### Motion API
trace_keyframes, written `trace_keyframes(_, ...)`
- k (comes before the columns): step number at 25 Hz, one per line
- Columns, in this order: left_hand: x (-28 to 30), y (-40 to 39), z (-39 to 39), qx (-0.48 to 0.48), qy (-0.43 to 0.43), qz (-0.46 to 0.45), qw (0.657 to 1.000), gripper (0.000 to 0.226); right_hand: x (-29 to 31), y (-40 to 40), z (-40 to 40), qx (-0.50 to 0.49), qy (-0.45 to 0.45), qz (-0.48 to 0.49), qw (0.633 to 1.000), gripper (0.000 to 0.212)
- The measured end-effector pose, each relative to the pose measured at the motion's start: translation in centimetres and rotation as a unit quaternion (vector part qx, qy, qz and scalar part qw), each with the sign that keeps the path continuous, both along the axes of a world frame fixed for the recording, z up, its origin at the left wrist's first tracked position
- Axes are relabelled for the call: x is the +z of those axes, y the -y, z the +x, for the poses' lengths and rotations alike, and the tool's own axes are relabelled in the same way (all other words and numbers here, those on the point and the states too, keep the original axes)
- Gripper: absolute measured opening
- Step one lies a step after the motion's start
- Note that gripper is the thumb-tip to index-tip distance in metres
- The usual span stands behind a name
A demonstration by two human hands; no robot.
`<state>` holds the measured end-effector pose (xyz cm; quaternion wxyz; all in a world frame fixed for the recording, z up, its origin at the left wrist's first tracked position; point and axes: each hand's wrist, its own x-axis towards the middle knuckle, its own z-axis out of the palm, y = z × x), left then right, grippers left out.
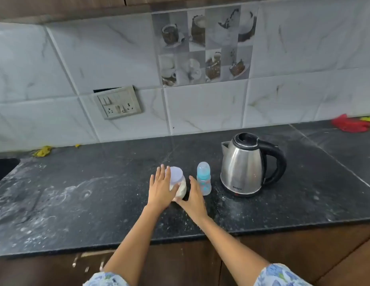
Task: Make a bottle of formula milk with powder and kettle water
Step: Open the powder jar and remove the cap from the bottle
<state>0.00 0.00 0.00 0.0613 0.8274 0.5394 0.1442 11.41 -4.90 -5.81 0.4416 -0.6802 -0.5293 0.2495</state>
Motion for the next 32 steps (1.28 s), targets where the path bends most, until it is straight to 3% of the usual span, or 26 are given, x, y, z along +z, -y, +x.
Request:
trace_keyframes(3, 0.7, -2.9, 0.7, -0.008, -0.056, -0.055, 0.997, 0.073, 0.0, -2.7, 0.5, 0.04, -0.091, -0.057, 0.993, 0.112)
trace_keyframes(5, 1.4, -4.3, 0.7, -0.026, -0.033, -0.114, 0.993, 0.077, -0.5, -4.3, 0.6, 0.071, -0.102, -0.064, 0.99, 0.116)
trace_keyframes(8, 1.5, -5.0, 0.9, -0.045, 0.015, -0.136, 0.99, 0.076, -1.9, -5.9, 1.3, 0.083, -0.104, -0.047, 0.99, 0.091)
trace_keyframes(10, 1.2, -4.7, 0.9, -0.046, 0.017, -0.096, 0.994, 0.075, -2.2, -6.0, 1.6, 0.079, -0.093, -0.027, 0.992, 0.08)
trace_keyframes(15, -0.4, -4.1, 1.2, -0.029, -0.029, -0.009, 0.999, 0.069, -2.8, -5.9, 1.8, 0.092, -0.06, -0.005, 0.994, 0.09)
trace_keyframes(19, -1.3, -4.2, 1.8, -0.038, -0.105, 0.074, 0.991, 0.064, -2.0, -5.7, 2.0, 0.093, -0.04, 0.011, 0.995, 0.087)
trace_keyframes(23, -1.9, -4.3, 2.3, -0.034, -0.115, 0.157, 0.98, 0.054, -1.6, -5.2, 2.0, 0.084, -0.043, 0.024, 0.995, 0.081)
trace_keyframes(29, -0.8, -3.4, 4.3, 0.043, -0.187, 0.061, 0.98, 0.055, -2.0, -5.2, 1.6, 0.064, -0.059, 0.039, 0.995, 0.067)
trace_keyframes(32, 0.0, -3.6, 3.4, 0.0, -0.165, 0.016, 0.986, 0.063, -1.6, -5.9, 1.9, 0.092, -0.084, 0.018, 0.992, 0.073)
